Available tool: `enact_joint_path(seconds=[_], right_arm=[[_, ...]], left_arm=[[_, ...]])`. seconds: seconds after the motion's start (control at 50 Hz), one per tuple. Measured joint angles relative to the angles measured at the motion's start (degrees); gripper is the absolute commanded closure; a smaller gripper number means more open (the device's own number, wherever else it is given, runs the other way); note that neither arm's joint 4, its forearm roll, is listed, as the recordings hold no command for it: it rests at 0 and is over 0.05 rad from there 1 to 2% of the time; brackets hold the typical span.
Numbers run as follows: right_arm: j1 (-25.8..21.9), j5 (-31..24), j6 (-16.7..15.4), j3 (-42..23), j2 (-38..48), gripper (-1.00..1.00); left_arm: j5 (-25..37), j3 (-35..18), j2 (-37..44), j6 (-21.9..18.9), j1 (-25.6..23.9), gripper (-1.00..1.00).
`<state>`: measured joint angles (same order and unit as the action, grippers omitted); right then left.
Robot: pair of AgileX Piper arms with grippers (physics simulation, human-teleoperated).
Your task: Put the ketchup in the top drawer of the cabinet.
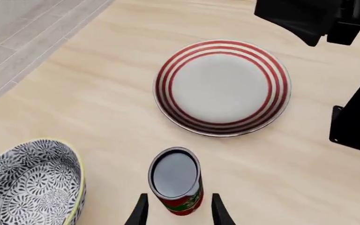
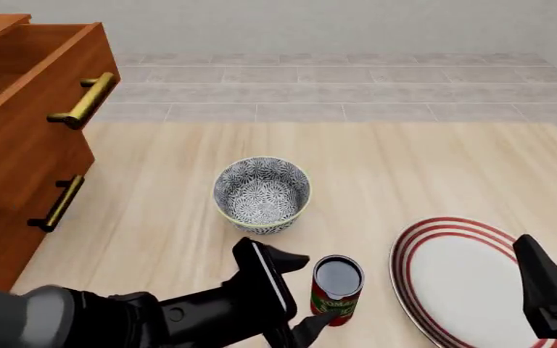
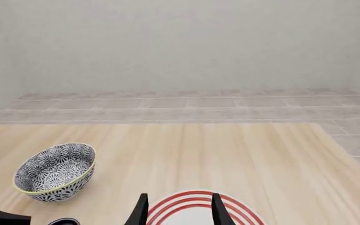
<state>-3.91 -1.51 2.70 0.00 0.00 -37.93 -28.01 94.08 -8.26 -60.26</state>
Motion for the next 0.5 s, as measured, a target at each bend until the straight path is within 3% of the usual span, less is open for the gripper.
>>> enact_joint_path(seconds=[0.5], right_arm=[[-0.08,-0.10,0.35,0.00,0.00,-1.00]], left_arm=[[-0.36,-3.42,5.30,0.11,0.44,-1.00]])
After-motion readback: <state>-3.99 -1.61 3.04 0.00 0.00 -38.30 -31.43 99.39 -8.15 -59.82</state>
